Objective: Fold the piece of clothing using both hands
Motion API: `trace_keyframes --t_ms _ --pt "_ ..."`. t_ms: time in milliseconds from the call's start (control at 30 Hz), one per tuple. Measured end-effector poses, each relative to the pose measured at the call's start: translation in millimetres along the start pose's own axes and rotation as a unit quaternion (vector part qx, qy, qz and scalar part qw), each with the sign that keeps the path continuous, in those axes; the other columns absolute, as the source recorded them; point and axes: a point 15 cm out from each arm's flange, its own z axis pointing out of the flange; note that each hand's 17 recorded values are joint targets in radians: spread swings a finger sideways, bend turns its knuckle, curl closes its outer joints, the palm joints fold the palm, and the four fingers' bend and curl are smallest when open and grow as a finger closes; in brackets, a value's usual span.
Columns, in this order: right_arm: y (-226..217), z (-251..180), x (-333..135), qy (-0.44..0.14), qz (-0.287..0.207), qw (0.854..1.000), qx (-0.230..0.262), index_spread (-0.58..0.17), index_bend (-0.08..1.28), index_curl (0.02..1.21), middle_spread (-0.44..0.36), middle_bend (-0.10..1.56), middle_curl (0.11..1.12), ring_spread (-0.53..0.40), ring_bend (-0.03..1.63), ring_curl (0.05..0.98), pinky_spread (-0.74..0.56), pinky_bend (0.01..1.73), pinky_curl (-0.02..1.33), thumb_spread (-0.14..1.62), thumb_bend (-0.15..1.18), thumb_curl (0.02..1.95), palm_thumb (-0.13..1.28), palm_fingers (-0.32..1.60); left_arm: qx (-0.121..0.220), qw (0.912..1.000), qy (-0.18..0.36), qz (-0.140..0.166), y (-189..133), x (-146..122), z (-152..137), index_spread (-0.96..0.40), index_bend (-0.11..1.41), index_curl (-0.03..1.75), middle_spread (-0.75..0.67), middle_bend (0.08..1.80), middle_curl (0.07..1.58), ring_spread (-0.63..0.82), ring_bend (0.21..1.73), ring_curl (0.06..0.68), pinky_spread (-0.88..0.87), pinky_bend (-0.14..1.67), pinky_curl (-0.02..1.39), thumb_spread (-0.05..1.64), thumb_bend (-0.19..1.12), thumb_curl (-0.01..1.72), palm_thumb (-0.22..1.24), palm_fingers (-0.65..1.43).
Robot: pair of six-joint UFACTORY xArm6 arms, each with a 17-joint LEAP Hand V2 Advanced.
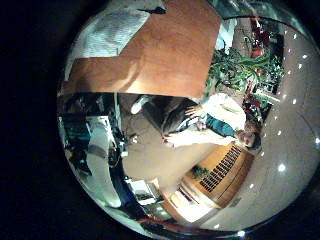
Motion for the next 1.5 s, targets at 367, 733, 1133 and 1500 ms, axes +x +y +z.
trace_keyframes --t_ms 367,733,1133,1500 --pt "5 40 -22 0.0 -0.03 0.999 -0.034 -0.304 0.14 0.24 -0.013 0.32 0.39 0.05 0.62 0.285 0.29 0.55 0.26 1.25 0.0 0.22 0.26 0.23 -0.041 0.9985 0.036 0.007 12 4 -35 -0.57 0.81 0.76 -0.46 1.07 0.86 -0.42 1.35 0.525 -0.58 1.17 0.64 1.26 -0.01 0.35 0.59 1.14" --pt "-5 73 -32 0.001 -0.046 0.998 -0.044 -0.291 0.16 0.26 -0.008 0.3 0.38 0.027 0.61 0.281 0.27 0.58 0.26 1.23 -0.01 0.26 0.34 0.18 -0.097 0.9909 0.093 0.005 7 -2 -76 -0.62 0.83 0.9 -0.47 1.13 0.87 -0.4 1.38 0.528 -0.57 1.19 0.65 1.26 -0.01 0.4 0.55 1.14" --pt "-38 103 -34 0.002 -0.036 0.999 -0.015 -0.29 0.15 0.26 0.009 0.27 0.37 0.048 0.62 0.277 0.27 0.6 0.26 1.18 -0.02 0.28 0.35 0.15 -0.126 0.983 0.134 -0.006 14 -14 -97 -0.65 0.78 0.99 -0.46 1.14 0.85 -0.4 1.39 0.523 -0.56 1.2 0.66 1.28 -0.01 0.44 0.56 1.13" --pt "-90 104 -38 0.004 -0.012 0.999 0.043 -0.259 0.17 0.29 -0.046 0.34 0.39 -0.036 0.67 0.283 0.22 0.55 0.24 1.16 -0.01 0.3 0.44 0.3 -0.128 0.9823 0.137 -0.011 23 -29 -115 -0.67 0.72 1.06 -0.45 1.15 0.84 -0.4 1.39 0.519 -0.56 1.2 0.66 1.29 -0.01 0.45 0.55 1.13"
